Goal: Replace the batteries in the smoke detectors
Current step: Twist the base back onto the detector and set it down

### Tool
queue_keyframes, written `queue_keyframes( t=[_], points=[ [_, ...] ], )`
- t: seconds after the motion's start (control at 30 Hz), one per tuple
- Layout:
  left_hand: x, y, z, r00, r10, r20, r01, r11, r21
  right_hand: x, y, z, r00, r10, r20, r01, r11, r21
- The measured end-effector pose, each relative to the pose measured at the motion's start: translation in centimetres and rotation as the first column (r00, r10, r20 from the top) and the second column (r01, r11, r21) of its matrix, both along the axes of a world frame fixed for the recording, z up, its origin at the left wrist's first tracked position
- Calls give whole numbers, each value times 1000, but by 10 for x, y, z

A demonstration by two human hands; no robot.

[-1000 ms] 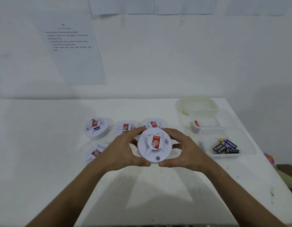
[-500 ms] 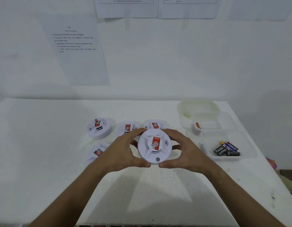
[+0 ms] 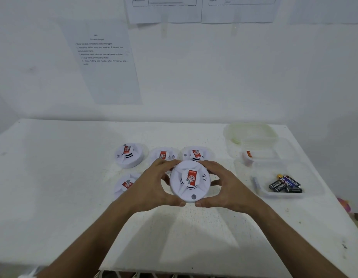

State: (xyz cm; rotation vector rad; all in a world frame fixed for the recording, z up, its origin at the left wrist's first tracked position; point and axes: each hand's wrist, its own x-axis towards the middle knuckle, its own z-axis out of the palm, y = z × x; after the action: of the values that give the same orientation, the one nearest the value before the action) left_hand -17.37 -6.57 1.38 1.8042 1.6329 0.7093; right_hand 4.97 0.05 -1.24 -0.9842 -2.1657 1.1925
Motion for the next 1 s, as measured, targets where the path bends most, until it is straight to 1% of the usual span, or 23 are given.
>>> queue_keyframes(
  t=[0.27,0.53,0.7,0.77,0.9,1.0],
  points=[
    [0,2,-6,1000,12,-24,-12,1000,-4,-3,3,-5,1000,-7,23,7,1000,17],
    [-2,5,-18,1000,-9,3,9,999,-37,-1,6,-20,997,-25,75,20,998,60],
    [-4,7,-26,998,6,-59,-9,998,-57,-6,8,-26,994,-41,98,34,997,74],
    [-4,7,-32,996,32,-88,-39,996,-78,-10,8,-30,991,-34,132,26,998,59],
    [2,7,-49,993,71,-93,-80,991,-103,-19,5,-37,970,-23,242,0,996,92],
    [1,8,-56,992,114,-50,-120,982,-145,-23,4,-42,951,-25,307,-8,994,108]
  ],
)
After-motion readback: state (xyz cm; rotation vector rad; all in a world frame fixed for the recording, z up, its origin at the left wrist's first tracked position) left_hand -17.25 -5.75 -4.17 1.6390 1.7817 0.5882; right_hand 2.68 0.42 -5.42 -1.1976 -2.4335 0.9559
